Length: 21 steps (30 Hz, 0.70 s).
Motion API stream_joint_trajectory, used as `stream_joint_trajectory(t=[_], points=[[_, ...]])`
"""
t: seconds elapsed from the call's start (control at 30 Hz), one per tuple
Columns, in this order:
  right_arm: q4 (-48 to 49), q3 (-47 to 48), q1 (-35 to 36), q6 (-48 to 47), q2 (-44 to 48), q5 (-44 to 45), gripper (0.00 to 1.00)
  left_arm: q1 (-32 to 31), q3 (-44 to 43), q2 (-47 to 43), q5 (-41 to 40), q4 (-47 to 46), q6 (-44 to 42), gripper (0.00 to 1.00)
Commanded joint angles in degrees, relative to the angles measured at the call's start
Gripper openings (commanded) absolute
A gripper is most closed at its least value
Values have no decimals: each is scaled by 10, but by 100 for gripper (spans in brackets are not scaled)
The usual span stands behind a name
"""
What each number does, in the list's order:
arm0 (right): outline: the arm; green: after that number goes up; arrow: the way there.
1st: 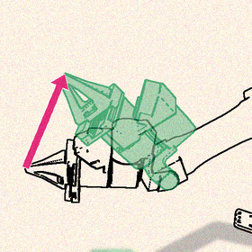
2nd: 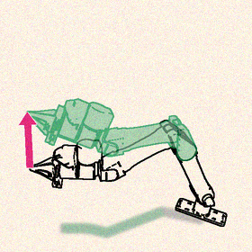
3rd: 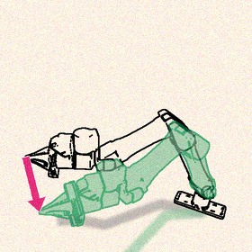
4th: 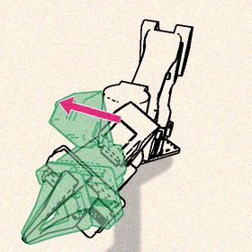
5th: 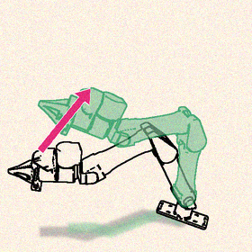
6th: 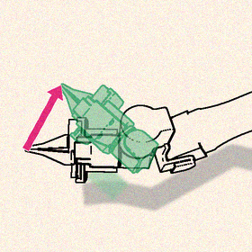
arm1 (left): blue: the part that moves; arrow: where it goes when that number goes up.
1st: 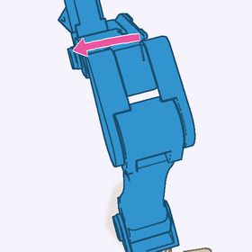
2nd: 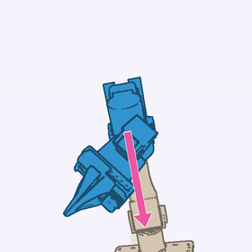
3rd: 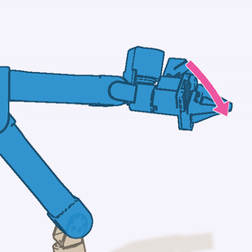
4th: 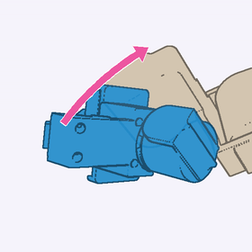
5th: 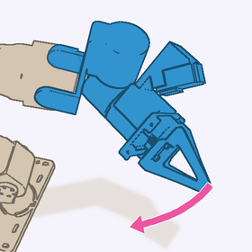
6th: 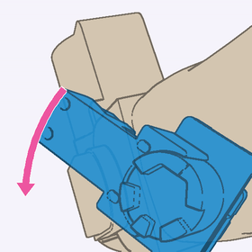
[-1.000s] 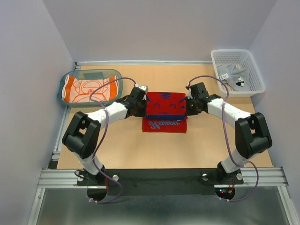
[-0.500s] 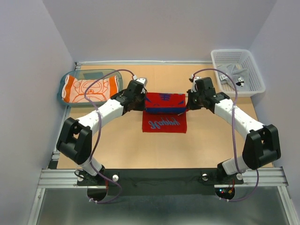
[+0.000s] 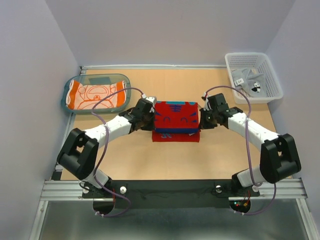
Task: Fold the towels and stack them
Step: Fold the towel
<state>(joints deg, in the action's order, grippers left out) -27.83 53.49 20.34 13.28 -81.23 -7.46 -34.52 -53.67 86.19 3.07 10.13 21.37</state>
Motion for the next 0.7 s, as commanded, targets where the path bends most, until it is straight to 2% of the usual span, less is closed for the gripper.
stream_joint_trajectory(t=[0.0,0.33,0.37,0.4,0.43,0.5,0.6,0.63,0.67], points=[[13,-19,-5,-4,-24,43,0,-16,31,20,-7,-41,18,0],[29,-31,-4,0,-45,42,1,-36,75,27,-11,-73,49,0],[29,-30,-5,3,-45,41,4,-41,78,20,-12,-72,51,3],[29,-30,-4,4,-45,39,7,-41,80,16,-12,-71,53,6],[27,-31,-4,10,-41,32,18,-43,81,9,-11,-69,54,13],[27,-32,-4,16,-26,23,25,-50,86,-16,-10,-65,64,23],[23,-40,-4,25,12,2,28,-62,101,-65,-9,-56,78,40],[19,-44,-5,31,22,-4,28,-72,111,-80,-8,-53,90,53],[16,-48,-5,35,33,-16,28,-78,117,-93,-6,-52,97,60]])
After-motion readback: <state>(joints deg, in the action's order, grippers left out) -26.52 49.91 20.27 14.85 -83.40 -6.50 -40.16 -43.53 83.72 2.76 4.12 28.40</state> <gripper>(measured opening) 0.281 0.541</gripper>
